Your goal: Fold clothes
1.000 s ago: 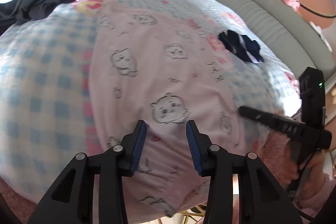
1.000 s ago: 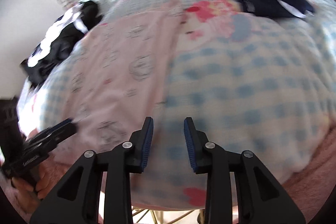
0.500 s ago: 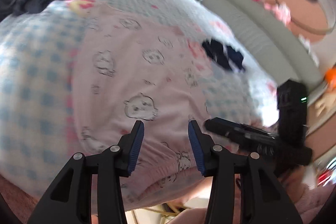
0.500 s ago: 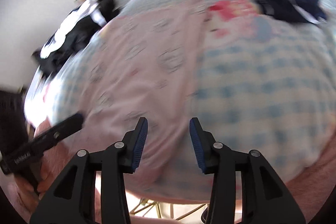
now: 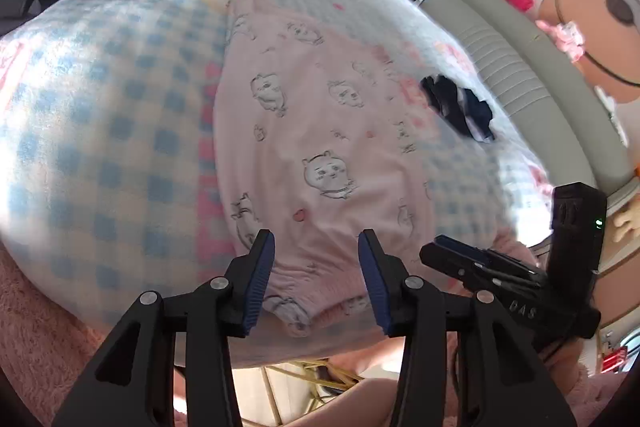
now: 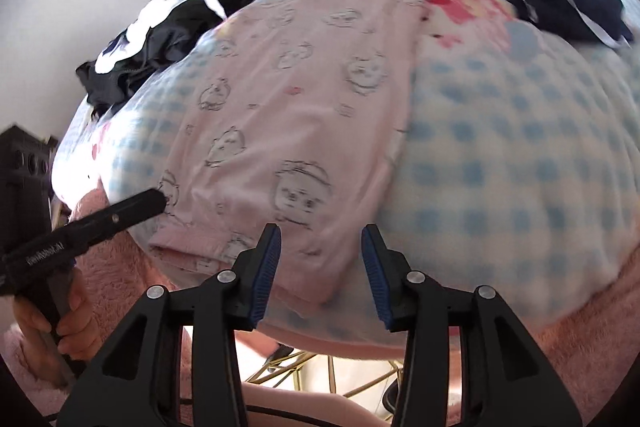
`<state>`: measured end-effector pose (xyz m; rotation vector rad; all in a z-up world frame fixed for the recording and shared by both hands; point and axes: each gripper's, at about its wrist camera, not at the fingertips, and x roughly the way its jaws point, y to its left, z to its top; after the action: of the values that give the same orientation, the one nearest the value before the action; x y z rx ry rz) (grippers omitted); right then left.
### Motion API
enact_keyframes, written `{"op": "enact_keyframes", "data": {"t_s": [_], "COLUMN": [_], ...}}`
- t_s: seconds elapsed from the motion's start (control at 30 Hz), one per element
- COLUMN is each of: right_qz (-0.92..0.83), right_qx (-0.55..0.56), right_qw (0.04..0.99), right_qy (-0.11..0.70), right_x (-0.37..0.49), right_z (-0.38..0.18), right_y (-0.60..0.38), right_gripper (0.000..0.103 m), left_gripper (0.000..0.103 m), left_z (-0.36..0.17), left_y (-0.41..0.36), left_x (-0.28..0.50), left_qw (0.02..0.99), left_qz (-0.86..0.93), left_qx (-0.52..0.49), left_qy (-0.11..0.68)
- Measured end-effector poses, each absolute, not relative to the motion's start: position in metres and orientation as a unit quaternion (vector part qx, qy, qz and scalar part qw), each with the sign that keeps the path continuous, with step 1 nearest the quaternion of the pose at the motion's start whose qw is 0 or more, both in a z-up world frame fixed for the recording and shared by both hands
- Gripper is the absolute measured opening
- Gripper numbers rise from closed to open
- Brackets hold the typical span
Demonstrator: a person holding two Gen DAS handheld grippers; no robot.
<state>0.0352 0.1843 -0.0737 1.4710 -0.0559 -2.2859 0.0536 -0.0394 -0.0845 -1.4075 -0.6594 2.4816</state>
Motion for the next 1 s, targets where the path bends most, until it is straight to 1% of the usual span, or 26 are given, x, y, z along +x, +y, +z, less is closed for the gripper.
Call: {"op": "enact_keyframes", "data": {"t_s": [0.07,0.1,0.13,0.17,0.2,0.23,0.27,0.3,0.43,0.47,0.53,0.6,0.73,0.9,1.0], "right_qz": [-0.811,-0.806,-0.800,-0.794,-0.787,-0.779,-0.774,-0.774,-0.777,-0.781,-0.797,-0.811,-0.820,-0.824,-0.826], "right_qx": [0.551,0.561,0.567,0.570,0.571,0.572,0.572,0.571,0.575,0.579,0.577,0.560,0.549,0.541,0.543], "right_qw": [0.197,0.190,0.195,0.208,0.222,0.234,0.239,0.238,0.221,0.206,0.167,0.154,0.150,0.167,0.150], "right_qy": [-0.001,0.009,-0.007,-0.043,-0.076,-0.105,-0.127,-0.135,-0.126,-0.110,-0.070,-0.070,-0.064,-0.038,-0.017], "right_x": [0.034,0.034,0.034,0.035,0.036,0.036,0.036,0.035,0.030,0.028,0.030,0.033,0.015,-0.010,-0.011], "right_z": [-0.083,-0.088,-0.089,-0.087,-0.085,-0.085,-0.085,-0.086,-0.092,-0.092,-0.087,-0.076,-0.069,-0.075,-0.087], "right_y": [0.182,0.180,0.185,0.195,0.204,0.211,0.216,0.218,0.210,0.210,0.218,0.231,0.234,0.213,0.204], "right_gripper": [0.043,0.043,0.043,0.043,0.049,0.053,0.055,0.055,0.054,0.051,0.050,0.050,0.051,0.051,0.049], "left_gripper": [0.046,0.046,0.046,0.046,0.046,0.046,0.046,0.046,0.045,0.044,0.044,0.044,0.046,0.046,0.045], "left_z": [-0.089,-0.089,-0.086,-0.084,-0.083,-0.081,-0.081,-0.083,-0.104,-0.104,-0.090,-0.073,-0.059,-0.064,-0.072], "left_y": [-0.041,-0.045,-0.052,-0.060,-0.065,-0.067,-0.067,-0.064,-0.064,-0.066,-0.076,-0.085,-0.078,-0.043,-0.023], "left_x": [0.055,0.058,0.063,0.069,0.073,0.076,0.076,0.074,0.067,0.069,0.075,0.079,0.059,0.029,0.011], "left_qw": [0.089,0.093,0.109,0.124,0.131,0.131,0.126,0.115,0.075,0.052,0.035,0.032,0.064,0.112,0.135], "left_qz": [0.833,0.826,0.815,0.803,0.797,0.796,0.798,0.805,0.788,0.787,0.801,0.819,0.838,0.836,0.832], "left_qx": [-0.497,-0.497,-0.488,-0.477,-0.468,-0.463,-0.463,-0.468,-0.512,-0.526,-0.515,-0.492,-0.468,-0.446,-0.442], "left_qy": [-0.227,-0.251,-0.292,-0.334,-0.360,-0.368,-0.364,-0.346,-0.334,-0.317,-0.302,-0.293,-0.272,-0.299,-0.308]}}
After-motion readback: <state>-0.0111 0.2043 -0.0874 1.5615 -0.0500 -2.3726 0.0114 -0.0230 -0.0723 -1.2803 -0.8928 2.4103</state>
